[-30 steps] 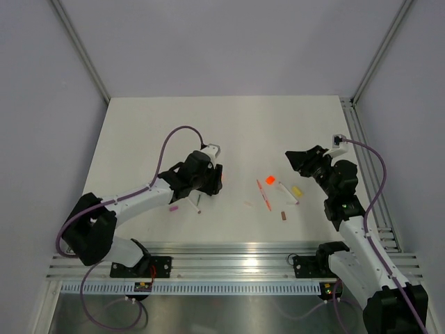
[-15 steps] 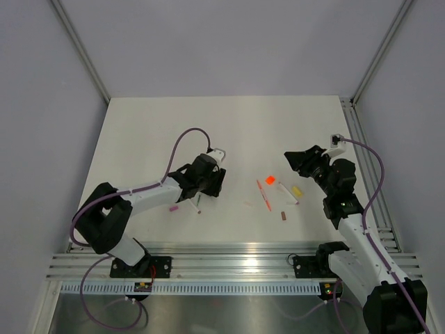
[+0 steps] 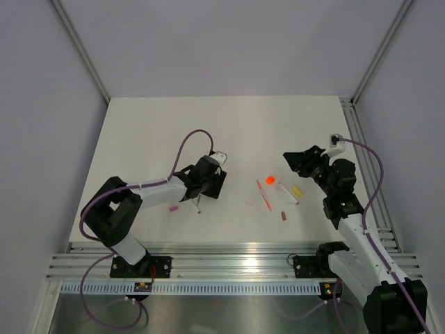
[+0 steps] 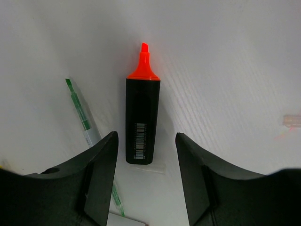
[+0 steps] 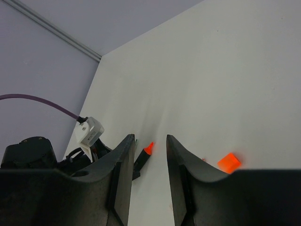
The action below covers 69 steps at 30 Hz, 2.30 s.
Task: Insert the pens into the pen caps
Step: Pick up the pen from the center of the board.
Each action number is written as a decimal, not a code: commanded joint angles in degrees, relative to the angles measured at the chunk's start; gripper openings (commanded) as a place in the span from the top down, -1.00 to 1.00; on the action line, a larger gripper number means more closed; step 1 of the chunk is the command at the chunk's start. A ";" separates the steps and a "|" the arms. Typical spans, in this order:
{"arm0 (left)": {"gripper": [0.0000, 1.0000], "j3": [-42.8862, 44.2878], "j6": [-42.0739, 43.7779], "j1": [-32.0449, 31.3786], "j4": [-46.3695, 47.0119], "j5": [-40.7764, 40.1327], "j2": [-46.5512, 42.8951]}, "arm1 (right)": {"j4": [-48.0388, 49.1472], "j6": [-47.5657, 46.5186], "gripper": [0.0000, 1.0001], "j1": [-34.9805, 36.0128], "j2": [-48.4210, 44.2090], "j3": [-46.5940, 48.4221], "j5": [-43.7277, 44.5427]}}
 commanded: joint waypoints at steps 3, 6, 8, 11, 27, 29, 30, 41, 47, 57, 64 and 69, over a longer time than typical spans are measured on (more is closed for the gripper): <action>-0.06 2.52 1.06 -0.23 3.03 -1.87 1.64 | 3.12 0.49 0.20 0.71 -0.20 0.55 -1.53; -0.01 2.70 1.15 -0.23 3.12 -1.87 2.34 | 3.12 0.32 0.20 0.80 0.15 0.64 -1.53; 0.01 2.70 1.15 -0.23 3.29 -1.78 2.87 | 3.20 0.49 0.20 0.89 0.33 0.64 -1.88; 0.05 3.14 1.24 -0.23 3.03 -1.70 3.57 | 3.29 0.41 0.21 1.24 0.24 0.64 -1.88; 0.35 4.90 2.03 -0.23 2.24 -3.37 6.04 | 2.50 -0.38 0.21 1.59 0.33 0.99 -1.00; 0.37 4.90 2.20 -0.23 2.24 -3.37 5.86 | 2.50 -0.21 0.21 1.59 0.50 1.08 -1.44; 0.38 4.81 2.20 -0.23 2.33 -3.37 5.77 | 2.50 -0.21 0.20 1.59 0.50 1.25 -1.71; 0.26 5.60 2.38 -0.23 1.71 -3.54 7.53 | 1.18 0.05 0.00 1.77 0.59 1.87 -2.41; 0.23 5.60 2.90 -0.41 1.10 -4.51 7.44 | -0.13 0.76 -0.16 2.21 1.03 3.19 -3.29; 1.00 3.41 2.03 -0.67 5.48 -1.80 2.09 | -4.44 1.28 -0.17 5.72 -0.81 4.60 -1.18; 1.00 -3.43 -0.61 -0.94 12.52 2.26 -9.68 | -7.43 0.67 -0.22 13.18 -1.44 5.65 4.26; 1.00 -7.84 -2.28 -1.11 17.09 4.01 -18.73 | -7.26 -0.91 -0.28 21.79 4.18 9.95 9.09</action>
